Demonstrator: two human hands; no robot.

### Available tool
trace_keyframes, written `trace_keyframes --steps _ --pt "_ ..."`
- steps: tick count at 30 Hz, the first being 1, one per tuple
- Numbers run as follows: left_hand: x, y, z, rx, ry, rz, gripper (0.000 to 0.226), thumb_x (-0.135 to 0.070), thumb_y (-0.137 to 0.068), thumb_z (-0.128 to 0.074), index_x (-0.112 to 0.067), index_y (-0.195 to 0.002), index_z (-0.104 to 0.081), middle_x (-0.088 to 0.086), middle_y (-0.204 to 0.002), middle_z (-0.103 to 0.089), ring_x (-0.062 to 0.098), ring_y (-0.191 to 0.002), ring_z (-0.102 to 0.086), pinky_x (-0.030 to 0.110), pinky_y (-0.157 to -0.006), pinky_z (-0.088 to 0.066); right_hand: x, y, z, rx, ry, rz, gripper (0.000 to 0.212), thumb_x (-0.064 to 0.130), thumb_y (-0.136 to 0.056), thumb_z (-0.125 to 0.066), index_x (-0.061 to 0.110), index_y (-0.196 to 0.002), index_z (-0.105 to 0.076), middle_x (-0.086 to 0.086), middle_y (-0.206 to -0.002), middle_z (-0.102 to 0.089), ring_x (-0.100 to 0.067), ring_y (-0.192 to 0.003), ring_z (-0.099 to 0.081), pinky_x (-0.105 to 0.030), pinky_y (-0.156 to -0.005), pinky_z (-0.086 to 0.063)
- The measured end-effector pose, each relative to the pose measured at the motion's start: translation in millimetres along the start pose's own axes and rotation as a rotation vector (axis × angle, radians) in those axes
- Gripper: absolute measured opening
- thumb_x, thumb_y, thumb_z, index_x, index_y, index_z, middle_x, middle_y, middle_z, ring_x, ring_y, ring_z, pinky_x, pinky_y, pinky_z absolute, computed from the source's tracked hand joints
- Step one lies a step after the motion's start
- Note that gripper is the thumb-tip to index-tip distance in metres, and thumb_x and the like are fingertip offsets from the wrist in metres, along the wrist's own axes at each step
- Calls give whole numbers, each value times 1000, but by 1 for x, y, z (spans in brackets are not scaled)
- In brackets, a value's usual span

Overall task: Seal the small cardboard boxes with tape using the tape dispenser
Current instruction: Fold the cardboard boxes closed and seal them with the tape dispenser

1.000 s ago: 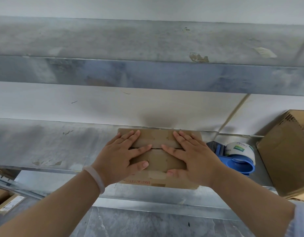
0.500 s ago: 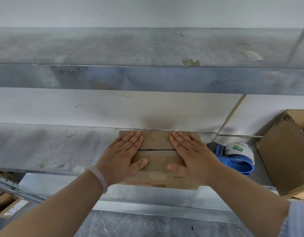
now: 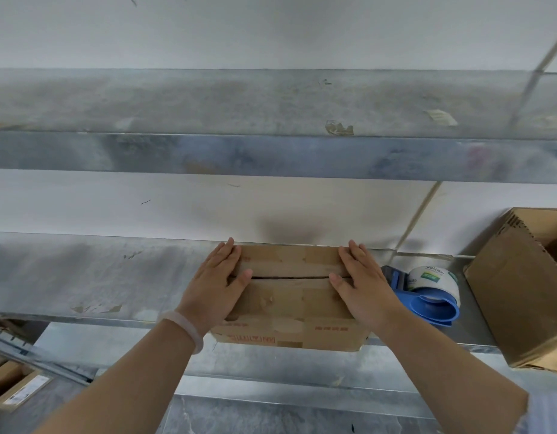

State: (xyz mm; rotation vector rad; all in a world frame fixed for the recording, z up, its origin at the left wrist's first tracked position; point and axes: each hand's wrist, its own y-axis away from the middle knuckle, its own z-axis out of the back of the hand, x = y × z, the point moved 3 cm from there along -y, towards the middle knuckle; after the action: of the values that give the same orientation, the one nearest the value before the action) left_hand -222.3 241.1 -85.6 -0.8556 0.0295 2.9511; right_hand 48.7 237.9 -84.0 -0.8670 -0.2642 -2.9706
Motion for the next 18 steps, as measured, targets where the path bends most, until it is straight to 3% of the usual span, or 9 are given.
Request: trace_keyframes --steps 3,8,10,12,13,15,18 --pt "4 2 0 20 164 106 59 -42 -101 -38 -26 -153 -15 -14 -161 5 11 -147 -6 30 -117 -12 -2 3 -2 -26 -109 -36 59 43 -103 -31 28 -155 -8 20 -160 9 -3 -147 7 -29 -118 0" --pt "8 -1 3 96 320 146 60 -35 -102 -42 -30 -154 -12 -14 -160 -1 13 -147 -11 26 -114 -14 -4 0 -3 11 -197 -85 63 42 -103 -33 30 -155 -1 22 -158 16 -8 -148 -2 -30 -117 -9" --pt "8 0 4 130 430 185 60 -33 -102 -42 -34 -153 -10 -14 -158 -12 14 -142 -24 21 -109 -23 -5 -1 -1 17 -226 -82 63 40 -103 -33 28 -155 1 21 -158 15 -8 -148 -2 -30 -118 -8" --pt "9 2 3 161 558 254 62 -33 -102 -43 -39 -152 -6 -15 -143 -33 10 -120 -46 16 -94 -37 -6 -1 -1 17 -258 -86 64 38 -104 -33 28 -155 3 20 -159 14 -8 -148 -1 -30 -118 -7" --pt "11 3 3 161 631 288 65 -34 -101 -45 -41 -151 -4 -15 -138 -38 9 -111 -50 18 -91 -41 -6 0 -1 17 -274 -84 64 37 -104 -33 29 -155 4 20 -159 14 -8 -148 -2 -30 -118 -7" --pt "16 6 3 138 799 352 68 -34 -99 -49 -42 -151 -5 -11 -139 -43 13 -112 -53 31 -99 -46 -5 2 -1 11 -297 -79 63 37 -103 -34 31 -155 3 21 -159 12 -9 -148 -3 -32 -118 -9" --pt "17 9 3 108 859 384 59 -37 -97 -53 -44 -148 -25 -7 -132 -55 16 -110 -59 39 -98 -50 -6 2 0 -50 -309 -128 64 40 -101 -43 33 -155 -8 17 -161 4 -14 -148 -10 -36 -116 -19"
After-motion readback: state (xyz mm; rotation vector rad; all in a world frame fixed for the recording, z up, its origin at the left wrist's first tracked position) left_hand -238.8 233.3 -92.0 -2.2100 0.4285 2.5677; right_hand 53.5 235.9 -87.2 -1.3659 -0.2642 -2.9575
